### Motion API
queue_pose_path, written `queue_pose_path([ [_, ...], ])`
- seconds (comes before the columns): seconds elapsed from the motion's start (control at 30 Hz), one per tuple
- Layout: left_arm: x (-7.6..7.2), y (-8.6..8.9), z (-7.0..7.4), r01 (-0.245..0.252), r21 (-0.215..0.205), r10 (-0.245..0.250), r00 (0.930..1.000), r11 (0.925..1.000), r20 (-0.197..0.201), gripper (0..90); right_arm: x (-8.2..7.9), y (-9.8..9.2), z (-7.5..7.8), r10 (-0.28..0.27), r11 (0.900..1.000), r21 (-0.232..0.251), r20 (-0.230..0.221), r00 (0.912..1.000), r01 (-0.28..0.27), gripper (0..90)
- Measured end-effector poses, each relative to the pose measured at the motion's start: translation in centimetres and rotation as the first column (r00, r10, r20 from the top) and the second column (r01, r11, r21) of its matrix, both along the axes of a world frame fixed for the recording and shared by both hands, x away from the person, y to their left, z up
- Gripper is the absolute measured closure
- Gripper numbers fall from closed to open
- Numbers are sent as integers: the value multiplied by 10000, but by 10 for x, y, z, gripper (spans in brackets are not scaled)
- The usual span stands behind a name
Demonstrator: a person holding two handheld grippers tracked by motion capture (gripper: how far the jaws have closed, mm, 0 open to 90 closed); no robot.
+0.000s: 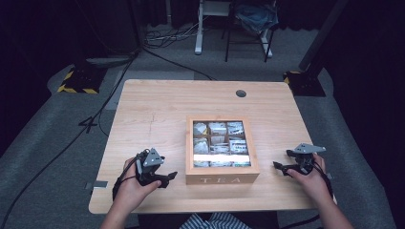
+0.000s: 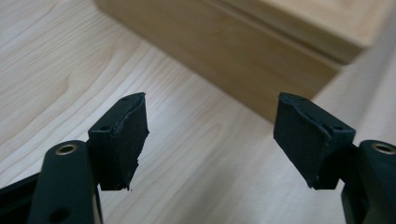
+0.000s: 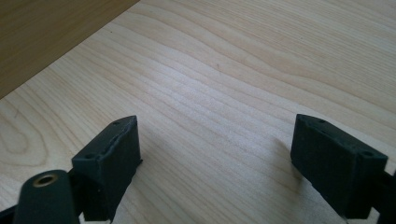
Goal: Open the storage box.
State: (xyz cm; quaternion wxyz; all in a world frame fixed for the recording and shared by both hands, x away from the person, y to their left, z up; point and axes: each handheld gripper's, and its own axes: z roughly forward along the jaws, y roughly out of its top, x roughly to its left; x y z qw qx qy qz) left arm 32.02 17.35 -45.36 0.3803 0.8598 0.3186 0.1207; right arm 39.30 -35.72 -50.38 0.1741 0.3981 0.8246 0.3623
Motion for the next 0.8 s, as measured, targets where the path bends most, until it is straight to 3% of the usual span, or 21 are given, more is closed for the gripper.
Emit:
queue_pose_path([
  [0.13, -7, -6, 5, 611, -291, -614, 9981, 9977, -90, 298, 0, 0, 0, 2, 10000, 1, -1, 10000, -2, 159],
  [0.17, -9, -8, 6, 857, -374, -867, 9959, 9956, -246, 352, 0, 0, 0, -1, 10000, -3, 4, 10000, 1, 159],
  [0.27, -10, -10, 7, 1124, -385, -1136, 9931, 9929, -309, 389, 0, 0, 0, -1, 10000, -4, 4, 10000, 1, 159],
  [0.47, -12, -18, 7, 1572, -696, -1614, 9851, 9851, -590, 567, 0, 0, 0, -1, 10000, -3, 4, 10000, 1, 159],
  [0.67, -12, -25, 2, 1702, -856, -1752, 9830, 9817, -543, 701, 0, 0, 0, -5, 10000, 0, 5, 10000, 5, 160],
  [0.8, -11, -25, 2, 1568, -740, -1605, 9859, 9848, -469, 741, 0, 0, 0, -10, 10000, 6, 3, 10000, 10, 160],
])
